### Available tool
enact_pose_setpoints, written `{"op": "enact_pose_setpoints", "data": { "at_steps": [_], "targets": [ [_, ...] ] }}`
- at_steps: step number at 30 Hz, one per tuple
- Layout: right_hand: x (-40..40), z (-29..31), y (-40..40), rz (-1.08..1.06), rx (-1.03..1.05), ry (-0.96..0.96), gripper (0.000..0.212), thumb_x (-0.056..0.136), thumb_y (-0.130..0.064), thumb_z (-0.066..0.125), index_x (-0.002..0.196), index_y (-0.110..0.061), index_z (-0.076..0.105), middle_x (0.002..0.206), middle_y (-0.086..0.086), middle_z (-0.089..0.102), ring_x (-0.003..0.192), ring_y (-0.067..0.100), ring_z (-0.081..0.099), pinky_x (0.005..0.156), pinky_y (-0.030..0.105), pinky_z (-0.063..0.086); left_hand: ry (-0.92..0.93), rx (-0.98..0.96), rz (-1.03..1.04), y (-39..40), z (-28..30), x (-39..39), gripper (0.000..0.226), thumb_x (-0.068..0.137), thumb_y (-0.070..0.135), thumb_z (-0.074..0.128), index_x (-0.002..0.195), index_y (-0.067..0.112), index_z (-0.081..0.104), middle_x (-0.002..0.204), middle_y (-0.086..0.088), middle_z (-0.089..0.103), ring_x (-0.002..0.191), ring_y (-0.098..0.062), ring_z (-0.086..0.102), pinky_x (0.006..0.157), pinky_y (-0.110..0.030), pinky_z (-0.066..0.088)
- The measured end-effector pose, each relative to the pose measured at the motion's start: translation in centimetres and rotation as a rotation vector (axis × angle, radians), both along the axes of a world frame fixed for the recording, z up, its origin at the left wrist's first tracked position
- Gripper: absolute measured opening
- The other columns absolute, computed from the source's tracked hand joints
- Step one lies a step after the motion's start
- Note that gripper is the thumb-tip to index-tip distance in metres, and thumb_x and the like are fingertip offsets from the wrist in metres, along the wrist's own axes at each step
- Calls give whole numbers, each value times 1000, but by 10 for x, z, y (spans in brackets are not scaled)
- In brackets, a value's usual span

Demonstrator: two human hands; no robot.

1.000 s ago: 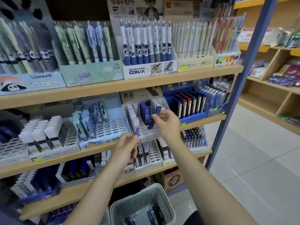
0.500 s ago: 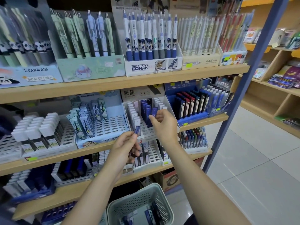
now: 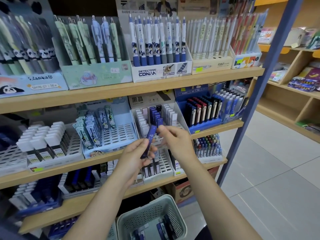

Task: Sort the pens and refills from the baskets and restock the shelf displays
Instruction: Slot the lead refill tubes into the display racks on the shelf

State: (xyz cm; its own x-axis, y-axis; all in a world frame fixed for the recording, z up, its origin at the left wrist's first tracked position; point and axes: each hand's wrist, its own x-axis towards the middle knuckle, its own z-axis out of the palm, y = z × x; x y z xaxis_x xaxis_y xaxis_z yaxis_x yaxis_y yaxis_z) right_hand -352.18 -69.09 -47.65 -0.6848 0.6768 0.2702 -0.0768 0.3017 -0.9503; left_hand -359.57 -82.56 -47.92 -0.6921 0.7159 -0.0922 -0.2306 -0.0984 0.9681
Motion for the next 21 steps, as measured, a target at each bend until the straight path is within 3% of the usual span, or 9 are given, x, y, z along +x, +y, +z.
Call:
{"op": "enact_pose_setpoints", "data": {
  "at_steps": [3,6,9,11,13,15,17,19,21],
  "targets": [
    [11,2,-9,168,-124,51,14,93,-21,70,79,-18,73,63,-9,63,60,17,58,69,37,51,42,-37,-32,9,4,11,27,105,21,48,112,4,69,84,-6,69,75,-17,56,66,-29,39],
    [21,6,-1,113,-186,63,14,95,-16,67,87,-5,71,59,-8,62,51,11,55,59,24,48,143,-106,-38,12,11,20,25,105,23,50,107,11,72,84,-6,72,71,-16,58,61,-27,42],
    [27,10,11,80,-174,85,12,97,-21,64,91,-11,70,63,-1,63,52,14,54,55,25,46,593,-297,88,8,15,15,21,103,33,51,106,24,70,89,7,71,70,-4,60,64,-22,44],
    [25,12,19,81,-235,129,9,98,-19,62,97,-12,68,76,3,69,58,20,61,57,30,51,1032,-438,264,3,17,6,29,102,35,52,126,24,63,118,8,63,105,-6,58,84,-24,44],
    [20,14,26,82,-271,132,15,100,-23,60,105,-11,66,90,8,73,69,24,69,66,33,58,1307,-530,299,1,18,-5,50,102,38,48,149,21,43,151,4,44,140,-14,37,109,-34,35],
    [14,15,30,97,-280,119,25,100,-31,57,112,-10,65,99,15,72,77,26,72,76,38,61,1401,-621,168,4,16,-15,65,103,46,40,161,24,17,167,8,13,154,-12,6,124,-39,14],
    [7,14,32,115,-278,96,27,101,-35,55,109,-11,65,90,8,72,79,27,72,79,40,61,1449,-710,46,6,9,-24,72,103,52,35,162,27,2,165,11,-7,150,-6,-13,126,-40,1],
    [2,12,33,131,-269,68,27,102,-35,53,105,-12,66,82,0,71,79,26,72,79,38,61,1496,-749,26,5,3,-29,74,103,55,33,161,28,-3,165,12,-11,145,-2,-18,124,-36,-5],
    [-2,8,34,148,-263,42,31,101,-37,54,108,-9,66,88,3,73,80,25,72,80,38,61,1508,-738,41,4,2,-30,75,102,56,34,161,28,-3,167,11,-8,144,0,-17,120,-31,-9]
  ]
}}
